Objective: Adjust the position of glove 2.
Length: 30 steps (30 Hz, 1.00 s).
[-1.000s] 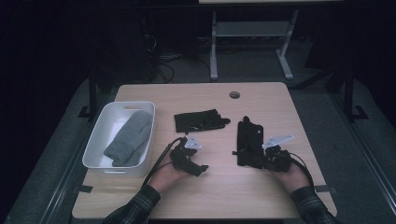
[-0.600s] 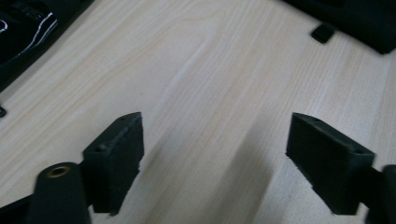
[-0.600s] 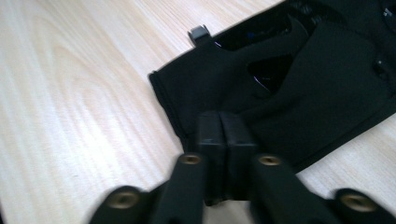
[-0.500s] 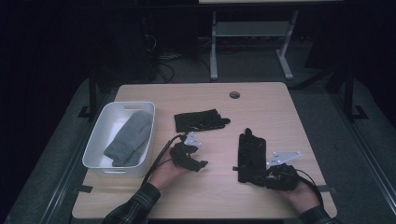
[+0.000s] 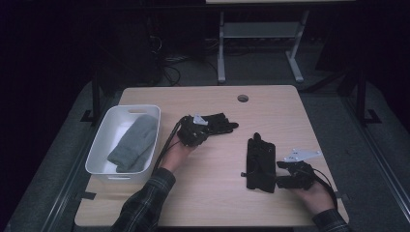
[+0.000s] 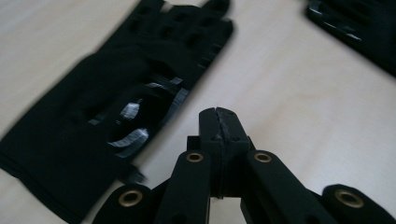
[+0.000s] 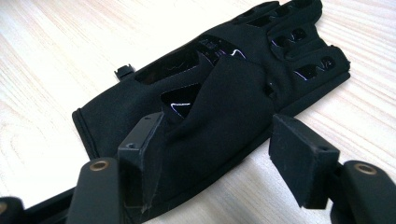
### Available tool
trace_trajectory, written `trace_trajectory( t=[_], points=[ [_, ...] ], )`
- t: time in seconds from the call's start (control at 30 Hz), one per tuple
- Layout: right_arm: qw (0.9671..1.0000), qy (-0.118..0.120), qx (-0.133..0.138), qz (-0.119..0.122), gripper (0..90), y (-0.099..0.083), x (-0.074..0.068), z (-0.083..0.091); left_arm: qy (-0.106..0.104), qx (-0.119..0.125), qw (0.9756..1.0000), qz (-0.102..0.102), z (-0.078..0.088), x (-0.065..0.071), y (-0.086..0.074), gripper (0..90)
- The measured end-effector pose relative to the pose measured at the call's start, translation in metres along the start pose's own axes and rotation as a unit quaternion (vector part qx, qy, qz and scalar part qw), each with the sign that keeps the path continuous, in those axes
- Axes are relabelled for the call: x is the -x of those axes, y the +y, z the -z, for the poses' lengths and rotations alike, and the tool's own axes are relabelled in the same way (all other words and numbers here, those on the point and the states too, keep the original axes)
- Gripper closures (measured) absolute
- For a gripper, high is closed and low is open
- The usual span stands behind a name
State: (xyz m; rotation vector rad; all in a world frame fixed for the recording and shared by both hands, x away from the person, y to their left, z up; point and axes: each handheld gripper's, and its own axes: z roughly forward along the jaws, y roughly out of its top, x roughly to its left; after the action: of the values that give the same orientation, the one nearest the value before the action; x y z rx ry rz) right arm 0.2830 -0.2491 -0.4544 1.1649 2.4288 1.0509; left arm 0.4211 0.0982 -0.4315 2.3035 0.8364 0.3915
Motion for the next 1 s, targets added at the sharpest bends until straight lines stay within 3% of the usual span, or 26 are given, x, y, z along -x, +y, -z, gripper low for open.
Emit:
trace_trajectory(
  t=[0.2, 0.3, 0.47, 0.73, 1.0],
  points=[
    [1.0000, 0.001, 0.002, 0.007, 35.0, 0.000, 0.001, -0.001, 0.029, -0.011, 0.9994, 0.013, -0.015, -0.024, 0.006, 89.9],
    [0.9999, 0.004, 0.005, 0.009, 35.0, 0.000, 0.001, -0.001, 0.036, -0.011, 0.9989, 0.027, -0.023, -0.029, 0.005, 89.9],
    [0.9999, 0.004, 0.005, 0.011, 34.7, 0.000, 0.001, -0.001, 0.040, -0.023, 0.9985, 0.030, -0.033, -0.033, 0.003, 89.9],
    [0.9999, 0.004, 0.006, 0.011, 34.5, 0.000, 0.000, -0.001, 0.038, -0.037, 0.9984, 0.019, -0.038, -0.025, 0.001, 89.9],
    [0.9999, 0.002, 0.004, 0.009, 34.3, 0.001, 0.000, 0.000, 0.011, -0.038, 0.9991, 0.014, -0.032, -0.005, -0.003, 90.0]
  ],
)
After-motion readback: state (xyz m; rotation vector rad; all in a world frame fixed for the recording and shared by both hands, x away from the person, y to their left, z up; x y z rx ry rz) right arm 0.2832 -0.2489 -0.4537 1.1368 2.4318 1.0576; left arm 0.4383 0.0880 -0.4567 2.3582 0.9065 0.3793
